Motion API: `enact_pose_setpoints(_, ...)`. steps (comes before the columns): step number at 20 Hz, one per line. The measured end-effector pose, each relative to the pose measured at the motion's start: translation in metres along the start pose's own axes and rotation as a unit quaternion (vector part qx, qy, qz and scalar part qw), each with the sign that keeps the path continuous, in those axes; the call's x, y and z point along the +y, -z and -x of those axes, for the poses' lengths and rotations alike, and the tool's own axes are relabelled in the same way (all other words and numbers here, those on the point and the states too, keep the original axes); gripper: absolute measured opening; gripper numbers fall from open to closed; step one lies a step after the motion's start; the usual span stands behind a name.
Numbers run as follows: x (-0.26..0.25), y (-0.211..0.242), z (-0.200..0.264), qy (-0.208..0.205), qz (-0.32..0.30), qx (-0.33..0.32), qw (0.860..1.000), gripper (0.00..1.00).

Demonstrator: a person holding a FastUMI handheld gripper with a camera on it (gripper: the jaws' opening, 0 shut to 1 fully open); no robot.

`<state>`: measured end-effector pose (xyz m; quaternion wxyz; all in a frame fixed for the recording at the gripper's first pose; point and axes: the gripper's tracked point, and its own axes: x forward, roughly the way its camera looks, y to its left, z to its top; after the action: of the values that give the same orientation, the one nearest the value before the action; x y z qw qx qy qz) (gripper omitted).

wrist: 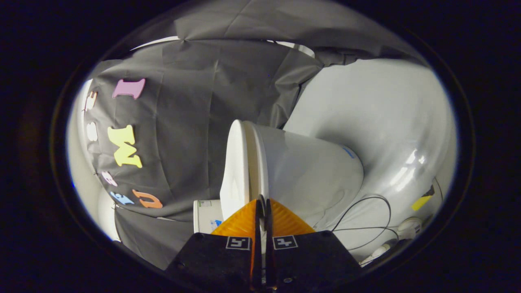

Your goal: Open the toilet lid.

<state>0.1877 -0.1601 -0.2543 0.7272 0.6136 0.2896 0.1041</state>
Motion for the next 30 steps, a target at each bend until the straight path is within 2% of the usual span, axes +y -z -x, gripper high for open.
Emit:
enact_pose_setpoints(7,0.006,0.004,0.002,0.023,0.029,-0.005,0.999,0.04)
enact_pose_setpoints(14,0.028,0.004,0.013,0.02,0.051,-0.014,0.998,0.04)
enact_pose_setpoints(19,0.051,0.006,0.017,-0.003,0.05,-0.01,0.999,0.04)
enact_pose_setpoints(24,0.052,0.009,0.011,0.027,0.092,-0.013,0.995,0.04)
enact_pose_setpoints(27,0.072,0.007,0.017,0.009,0.087,-0.014,0.996,0.04)
enact_pose_setpoints(30,0.078,0.013,0.016,0.009,0.101,-0.015,0.995,0.04)
